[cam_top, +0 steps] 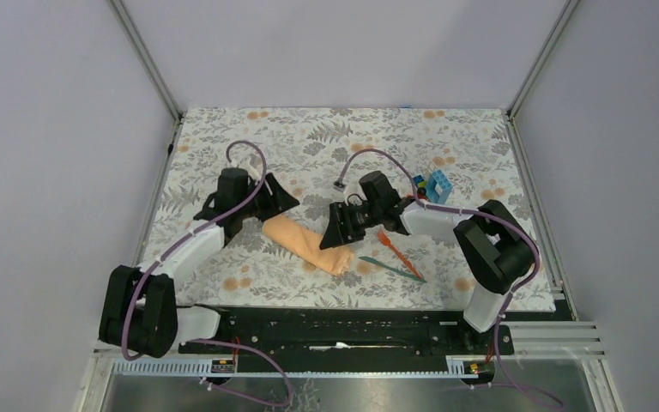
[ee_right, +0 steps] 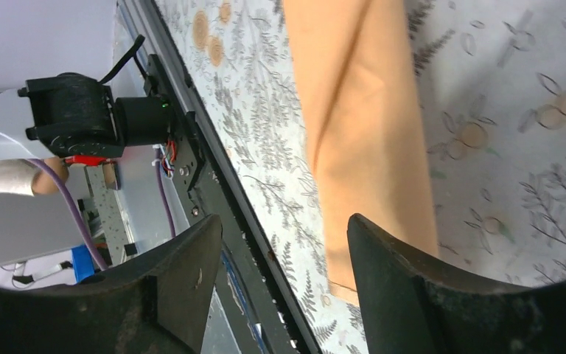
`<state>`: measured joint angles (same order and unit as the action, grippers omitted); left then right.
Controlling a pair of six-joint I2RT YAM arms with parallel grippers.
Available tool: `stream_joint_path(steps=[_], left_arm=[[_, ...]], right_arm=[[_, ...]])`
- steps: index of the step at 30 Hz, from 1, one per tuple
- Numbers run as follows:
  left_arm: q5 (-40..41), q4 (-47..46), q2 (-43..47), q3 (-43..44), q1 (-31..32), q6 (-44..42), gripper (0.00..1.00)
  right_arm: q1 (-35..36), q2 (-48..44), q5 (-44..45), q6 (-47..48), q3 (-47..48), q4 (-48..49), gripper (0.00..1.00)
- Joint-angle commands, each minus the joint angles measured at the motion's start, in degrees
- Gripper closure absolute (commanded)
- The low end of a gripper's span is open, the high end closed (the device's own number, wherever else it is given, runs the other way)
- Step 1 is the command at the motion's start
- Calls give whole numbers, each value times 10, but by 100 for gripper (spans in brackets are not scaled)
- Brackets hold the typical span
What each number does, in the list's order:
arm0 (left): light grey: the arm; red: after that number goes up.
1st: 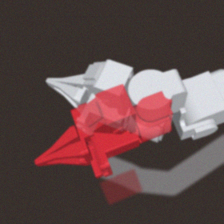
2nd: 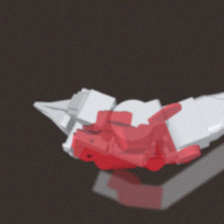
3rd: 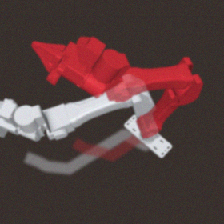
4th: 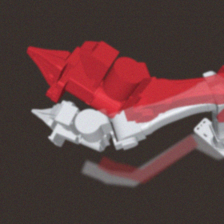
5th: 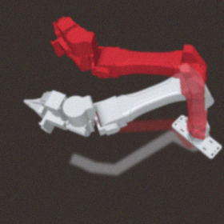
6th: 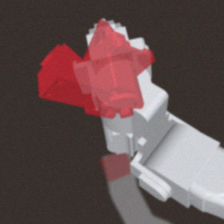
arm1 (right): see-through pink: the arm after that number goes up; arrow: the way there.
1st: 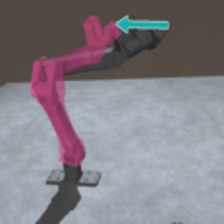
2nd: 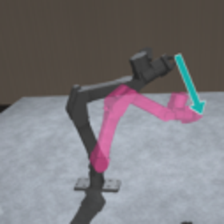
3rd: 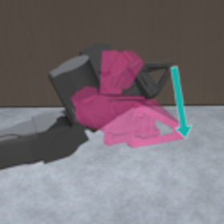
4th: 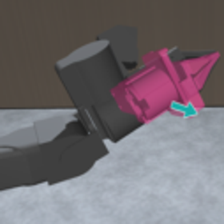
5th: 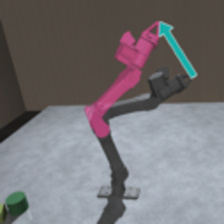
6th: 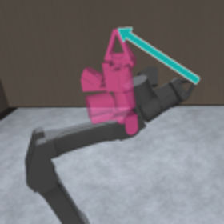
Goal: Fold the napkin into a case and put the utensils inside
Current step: Smooth out the smaller rectangle-folded napkin at the center of the board.
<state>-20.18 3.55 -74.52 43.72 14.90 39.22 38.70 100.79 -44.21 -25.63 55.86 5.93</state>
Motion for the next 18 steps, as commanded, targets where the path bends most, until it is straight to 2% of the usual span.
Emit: stream_joint_path(steps=[1,5,8,11,15,18], left_arm=[[5,-66,-9,-108,-30,48,43],[-5,-152,-97,-137,-69,58,45],[27,-144,-132,-114,-64,39,46],[55,-100,-108,-93,-47,13,44],[25,-43,-59,-62,-33,-8,42],[7,-42,-38,-57,-32,4,40]], right_arm=[[-23,13,0,-35,-46,69,29],[-29,31,20,-53,-96,125,28],[-29,36,23,-49,-108,130,26],[-28,4,18,-41,-101,102,25],[-21,-44,8,-24,-64,51,21],[-7,-43,-10,-30,-45,59,20]])
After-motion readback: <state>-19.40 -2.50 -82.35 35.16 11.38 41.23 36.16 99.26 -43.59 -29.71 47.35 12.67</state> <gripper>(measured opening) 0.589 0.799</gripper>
